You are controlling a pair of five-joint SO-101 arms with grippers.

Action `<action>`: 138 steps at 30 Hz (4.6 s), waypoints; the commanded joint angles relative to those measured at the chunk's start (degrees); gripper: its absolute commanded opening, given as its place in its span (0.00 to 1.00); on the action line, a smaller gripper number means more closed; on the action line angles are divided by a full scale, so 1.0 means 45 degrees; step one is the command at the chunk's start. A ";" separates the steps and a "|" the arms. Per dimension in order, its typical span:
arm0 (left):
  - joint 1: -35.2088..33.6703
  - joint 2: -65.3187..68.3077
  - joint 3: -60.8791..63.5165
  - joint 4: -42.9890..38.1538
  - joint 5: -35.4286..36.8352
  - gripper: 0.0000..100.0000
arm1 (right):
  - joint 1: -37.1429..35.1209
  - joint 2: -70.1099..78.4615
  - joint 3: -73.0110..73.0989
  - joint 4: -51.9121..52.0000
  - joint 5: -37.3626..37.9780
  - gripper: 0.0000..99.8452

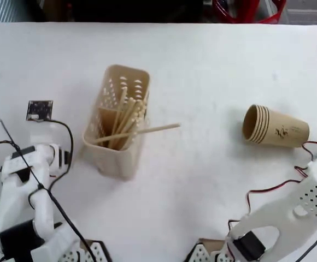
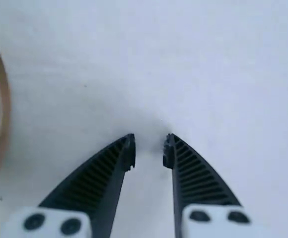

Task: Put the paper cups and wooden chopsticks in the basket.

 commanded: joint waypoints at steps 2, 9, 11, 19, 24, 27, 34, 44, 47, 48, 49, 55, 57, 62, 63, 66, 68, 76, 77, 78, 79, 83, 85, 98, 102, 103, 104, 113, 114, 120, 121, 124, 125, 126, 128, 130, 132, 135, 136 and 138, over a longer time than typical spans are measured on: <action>-0.0049 -0.0049 -0.0059 0.0332 -0.0156 0.21 | -0.0518 -0.1338 -0.1524 0.3096 -0.0410 0.11; -0.0049 -0.0049 -0.0059 0.0332 -0.0156 0.21 | -0.3096 -0.5031 -0.3888 0.6789 -0.1758 0.11; -0.0049 -0.0049 -0.0059 0.0332 -0.0156 0.21 | -0.4054 -0.6281 -0.3907 0.7453 -0.1993 0.11; -0.0049 -0.0049 -0.0059 0.0332 -0.0156 0.21 | -0.8508 -1.0227 -0.0117 0.7609 -0.3087 0.11; -0.0049 -0.0049 -0.0059 0.0332 -0.0156 0.21 | -0.9446 -1.0364 0.3009 0.5988 -0.2735 0.14; -0.0049 -0.0049 -0.0059 0.0332 -0.0156 0.21 | -0.9172 -1.0442 0.4005 0.5519 -0.2383 0.27; -0.0049 -0.0049 -0.0059 0.0332 -0.0156 0.21 | -0.8547 -1.0305 0.4571 0.5167 -0.2051 0.26; -0.0049 -0.0049 -0.0059 0.0332 -0.0156 0.21 | -0.8313 -1.0325 0.7228 0.2706 -0.0762 0.40; -0.0049 -0.0049 -0.0059 0.0332 -0.0156 0.21 | -0.8254 -1.0305 0.7658 0.2413 -0.0762 0.40; -0.0049 -0.0049 -0.0059 0.0332 -0.0156 0.21 | -0.8039 -1.0305 0.7814 0.2178 -0.0762 0.40; -0.0049 -0.0049 -0.0059 0.0332 -0.0156 0.21 | -0.7824 -1.0305 0.7951 0.1944 -0.0762 0.40; -0.0049 -0.0049 -0.0059 0.0332 -0.0156 0.21 | -0.6242 -1.0305 0.8967 0.0322 -0.0664 0.35; -0.0049 -0.0049 -0.0059 0.0332 -0.0156 0.21 | -0.5890 -1.0286 0.9358 -0.0264 -0.0313 0.28; -0.0049 -0.0049 -0.0059 0.0332 -0.0156 0.21 | -0.5753 -0.9368 0.9788 -0.1397 -0.0195 0.10; -0.0049 -0.0049 -0.0059 0.0332 -0.0156 0.21 | -0.5753 -0.9133 0.9768 -0.1514 -0.0195 0.08; -0.0049 -0.0049 -0.0059 0.0332 -0.0156 0.21 | -0.5773 -0.8840 0.9748 -0.1690 -0.0234 0.01; -0.0049 -0.0049 -0.0059 0.0332 -0.0156 0.21 | -0.5773 -0.9074 0.9748 -0.1631 -0.0293 0.02; -0.0049 -0.0049 -0.0059 0.0332 -0.0156 0.21 | -0.5851 -1.2239 0.9768 -0.0166 -0.0957 0.02; -0.0049 -0.0049 -0.0059 0.0332 -0.0156 0.21 | -0.5851 -1.2767 0.9807 0.0068 -0.0996 0.02; -0.0049 -0.0049 -0.0059 0.0332 -0.0156 0.21 | -0.5851 -1.3294 0.9846 0.0283 -0.1035 0.02; -0.0049 -0.0049 -0.0059 0.0332 -0.0156 0.21 | -0.5851 -1.3744 0.9866 0.0498 -0.1035 0.02; -0.0049 -0.0049 -0.0059 0.0332 -0.0156 0.21 | -0.6320 -1.5111 1.0237 0.0830 -0.0801 0.03; -0.0049 -0.0049 -0.0059 0.0332 -0.0156 0.21 | -0.7160 -1.5678 1.0901 0.0811 0.0020 0.07; -0.0244 -0.0049 -0.0059 0.0332 -0.0156 0.21 | -1.2298 -2.2965 2.0532 -0.7746 0.0156 0.28; -0.0244 -0.0049 -0.0059 0.0332 -0.0156 0.21 | -1.1419 -2.2808 2.1353 -0.8410 0.1035 0.30; -0.0244 -0.0049 -0.0059 0.0332 -0.0156 0.21 | -1.1184 -2.2691 2.1451 -0.8723 0.1582 0.30; -0.0244 -0.0049 -0.0059 0.0332 -0.0156 0.21 | -1.0950 -2.2515 2.1548 -0.9114 0.2032 0.30; -0.0244 -0.0049 -0.0059 0.0332 -0.0156 0.21 | -0.9328 -1.8842 2.1607 -1.3665 0.4962 0.30; -0.0244 -0.0049 -0.0059 0.0332 -0.0156 0.21 | -0.9309 -1.8354 2.1587 -1.4310 0.5060 0.30; -0.0244 -0.0049 -0.0059 0.0332 -0.0156 0.21 | -0.9348 -1.5424 2.0317 -1.5893 0.5118 0.29; -0.0244 -0.0049 -0.0059 0.0332 -0.0156 0.21 | -0.9348 -1.4877 1.9966 -1.5912 0.5118 0.29; -0.0244 -0.0049 -0.0059 0.0332 -0.0156 0.21 | -0.9328 -1.3255 1.8755 -1.5912 0.5060 0.25; -0.0244 -0.0049 -0.0059 0.0332 -0.0156 0.21 | -0.9309 -1.2767 1.8305 -1.5912 0.5021 0.22; -0.0244 -0.0049 -0.0059 0.0332 -0.0156 0.21 | -0.9309 -1.2357 1.7895 -1.5912 0.5001 0.18; -0.0244 -0.0049 -0.0059 0.0332 -0.0156 0.21 | -0.9309 -1.1653 1.7192 -1.5912 0.4982 0.05; -0.0244 -0.0049 -0.0059 0.0332 -0.0156 0.21 | -0.9309 -1.1321 1.6567 -1.5834 0.4435 0.02; -0.0244 -0.0049 -0.0059 0.0332 -0.0156 0.21 | -0.9231 -1.1321 1.6000 -1.5814 0.2676 0.02; -0.0244 -0.0049 -0.0059 0.0332 -0.0156 0.21 | -0.8821 -1.1673 1.4886 -1.5209 -0.0176 0.02; -0.0244 -0.0049 -0.0059 0.0332 -0.0156 0.21 | -0.8684 -1.1888 1.4398 -1.4447 -0.0996 0.02; -0.0244 -0.0049 -0.0059 0.0332 -0.0156 0.21 | -0.8547 -1.2435 1.3245 -1.2122 -0.2305 0.02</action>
